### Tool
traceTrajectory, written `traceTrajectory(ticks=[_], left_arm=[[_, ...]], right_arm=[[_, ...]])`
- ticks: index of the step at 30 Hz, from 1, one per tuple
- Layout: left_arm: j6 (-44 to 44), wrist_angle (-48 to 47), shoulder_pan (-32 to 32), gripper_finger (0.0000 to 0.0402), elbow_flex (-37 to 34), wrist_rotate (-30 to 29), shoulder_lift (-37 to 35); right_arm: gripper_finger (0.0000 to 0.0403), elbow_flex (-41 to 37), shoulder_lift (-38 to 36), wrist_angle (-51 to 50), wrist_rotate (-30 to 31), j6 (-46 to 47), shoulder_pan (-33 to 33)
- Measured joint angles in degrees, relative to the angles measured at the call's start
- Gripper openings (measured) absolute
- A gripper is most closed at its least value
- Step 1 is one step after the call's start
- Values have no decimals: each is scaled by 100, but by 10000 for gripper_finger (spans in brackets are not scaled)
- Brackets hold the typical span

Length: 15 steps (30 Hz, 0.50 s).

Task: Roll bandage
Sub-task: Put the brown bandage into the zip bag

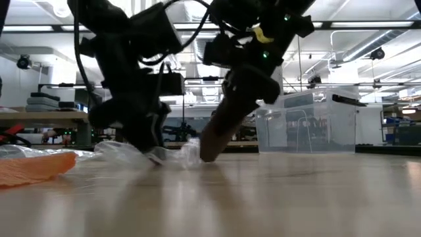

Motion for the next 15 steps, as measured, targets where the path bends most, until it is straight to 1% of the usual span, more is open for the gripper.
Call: traceTrajectory(ticks=[4, 6, 10, 15], left_arm=[[44, 100, -3, 77, 13, -14, 219], [48, 182, -2, 69, 13, -19, 278], [159, 321, 0, 58, -3, -18, 280], [232, 538, 2, 49, -13, -16, 278]], right_arm=[[80, 32, -11, 217, -246, 3, 17], [81, 105, -23, 234, -275, 38, 24], [78, 272, -93, 279, -440, 50, 46], [79, 281, -97, 388, -455, 74, 27]])
